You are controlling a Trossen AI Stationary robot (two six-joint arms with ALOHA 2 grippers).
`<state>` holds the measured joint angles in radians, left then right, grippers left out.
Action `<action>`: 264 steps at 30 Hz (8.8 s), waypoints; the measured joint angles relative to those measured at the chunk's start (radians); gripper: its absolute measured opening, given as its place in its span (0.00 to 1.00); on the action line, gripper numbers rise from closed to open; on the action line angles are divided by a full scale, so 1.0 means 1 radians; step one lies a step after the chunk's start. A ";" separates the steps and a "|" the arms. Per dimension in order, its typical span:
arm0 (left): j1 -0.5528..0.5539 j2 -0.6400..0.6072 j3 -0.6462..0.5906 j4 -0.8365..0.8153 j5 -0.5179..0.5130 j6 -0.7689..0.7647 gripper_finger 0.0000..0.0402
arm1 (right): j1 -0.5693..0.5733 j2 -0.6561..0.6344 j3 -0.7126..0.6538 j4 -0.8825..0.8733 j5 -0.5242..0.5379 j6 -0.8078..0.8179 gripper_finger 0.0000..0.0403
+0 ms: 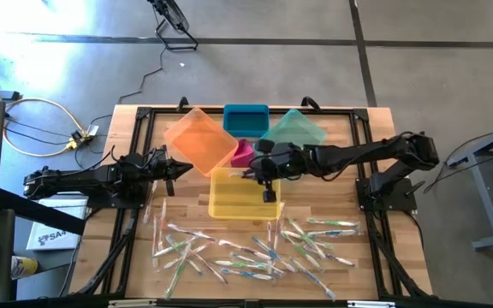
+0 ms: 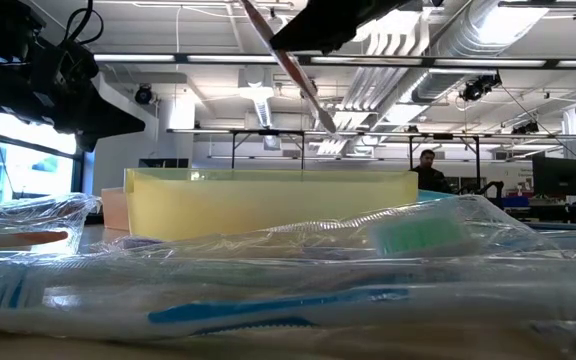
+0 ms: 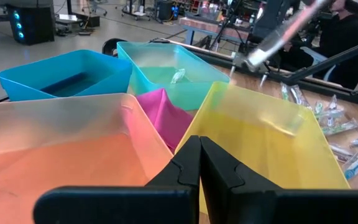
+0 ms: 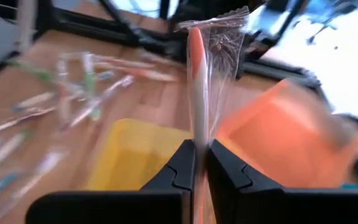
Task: Pick & Place Toothbrushes
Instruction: Put the orange toothbrush into the yellow bin, then put the green toothbrush into the green bin
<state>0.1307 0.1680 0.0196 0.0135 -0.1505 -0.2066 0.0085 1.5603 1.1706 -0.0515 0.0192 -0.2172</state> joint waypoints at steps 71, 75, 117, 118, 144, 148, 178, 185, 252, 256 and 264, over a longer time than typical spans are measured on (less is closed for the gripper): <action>0.000 0.001 0.000 0.000 0.001 0.000 0.00 | -0.097 0.021 0.000 -0.161 -0.138 0.250 0.24; 0.000 0.005 0.000 0.000 0.002 0.000 0.00 | -0.096 -0.037 0.000 -0.219 -0.119 0.250 0.08; 0.000 0.013 0.000 0.000 0.006 0.015 0.00 | -0.080 0.032 -0.001 0.142 -0.099 0.292 0.00; 0.000 0.013 0.000 0.000 0.006 0.012 0.00 | -0.081 0.035 -0.001 0.135 -0.099 0.292 0.00; 0.000 0.013 0.000 0.000 0.005 -0.008 0.00 | -0.083 0.041 -0.001 0.108 -0.010 0.310 0.00; 0.000 0.013 0.000 0.000 0.004 -0.008 0.00 | -0.083 0.041 -0.001 0.108 -0.010 0.326 0.00; 0.000 0.013 0.000 -0.001 0.009 0.019 0.00 | -0.083 0.044 -0.001 0.109 -0.018 0.354 0.00; 0.000 0.013 0.000 -0.001 0.009 0.019 0.00 | -0.083 0.044 -0.001 0.109 -0.018 0.344 0.00; 0.000 0.013 0.000 0.008 -0.020 0.019 0.00 | 0.020 -0.581 -0.719 0.475 0.206 0.414 0.01; 0.000 0.013 0.000 0.008 -0.020 0.024 0.00 | 0.020 -0.617 -0.635 0.143 0.274 0.512 0.01; 0.000 0.013 0.000 0.007 -0.020 0.027 0.00 | 0.020 -0.611 -0.415 -0.428 0.192 0.635 0.01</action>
<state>0.1307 0.1806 0.0193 0.0204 -0.1707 -0.1799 0.0284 0.9489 0.7551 -0.4798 0.2111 0.4181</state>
